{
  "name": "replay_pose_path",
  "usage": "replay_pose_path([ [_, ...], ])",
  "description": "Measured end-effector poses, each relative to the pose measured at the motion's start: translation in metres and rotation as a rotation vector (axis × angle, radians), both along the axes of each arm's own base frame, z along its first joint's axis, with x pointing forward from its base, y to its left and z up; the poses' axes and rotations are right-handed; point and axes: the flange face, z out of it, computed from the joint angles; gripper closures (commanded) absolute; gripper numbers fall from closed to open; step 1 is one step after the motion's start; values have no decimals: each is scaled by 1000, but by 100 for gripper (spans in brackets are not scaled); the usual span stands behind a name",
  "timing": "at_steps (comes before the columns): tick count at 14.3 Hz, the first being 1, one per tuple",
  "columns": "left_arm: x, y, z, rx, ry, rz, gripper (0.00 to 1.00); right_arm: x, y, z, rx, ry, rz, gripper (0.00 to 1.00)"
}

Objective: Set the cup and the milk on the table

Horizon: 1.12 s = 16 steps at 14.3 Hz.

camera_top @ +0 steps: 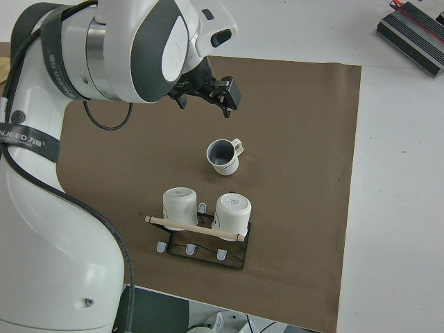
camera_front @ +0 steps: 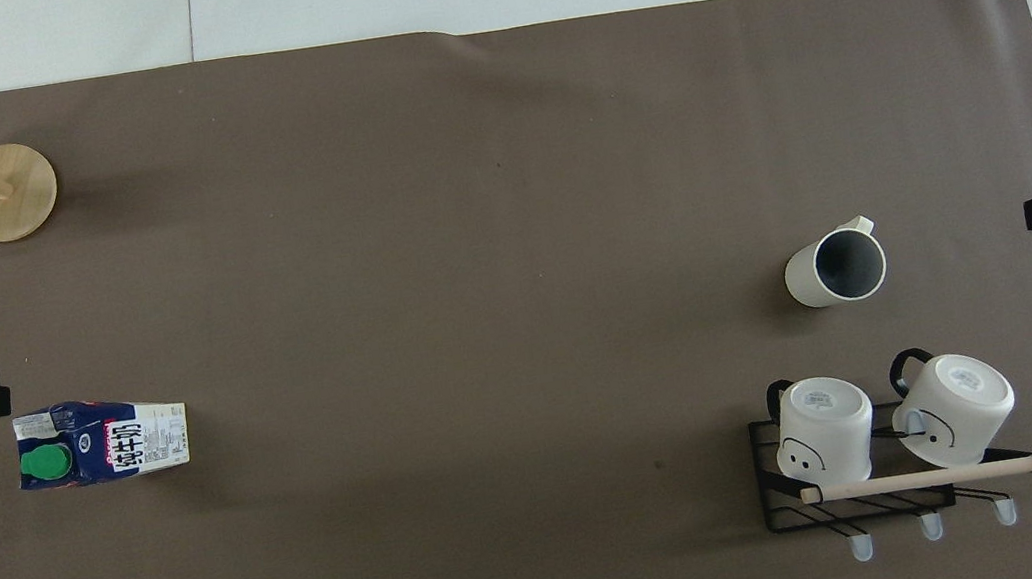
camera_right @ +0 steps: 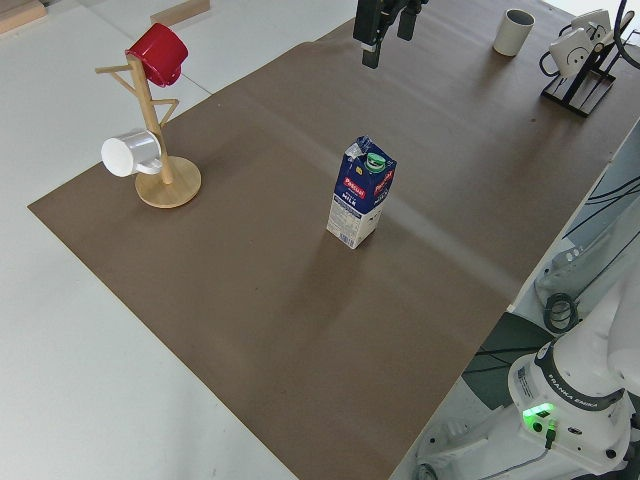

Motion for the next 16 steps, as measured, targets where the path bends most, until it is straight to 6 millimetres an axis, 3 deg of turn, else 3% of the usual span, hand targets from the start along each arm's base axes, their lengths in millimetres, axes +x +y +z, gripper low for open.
replay_pose_path([
  [16, 0, 0, 0, 0, 0, 0, 0, 0, 0, -6, 0, 14, 0, 0],
])
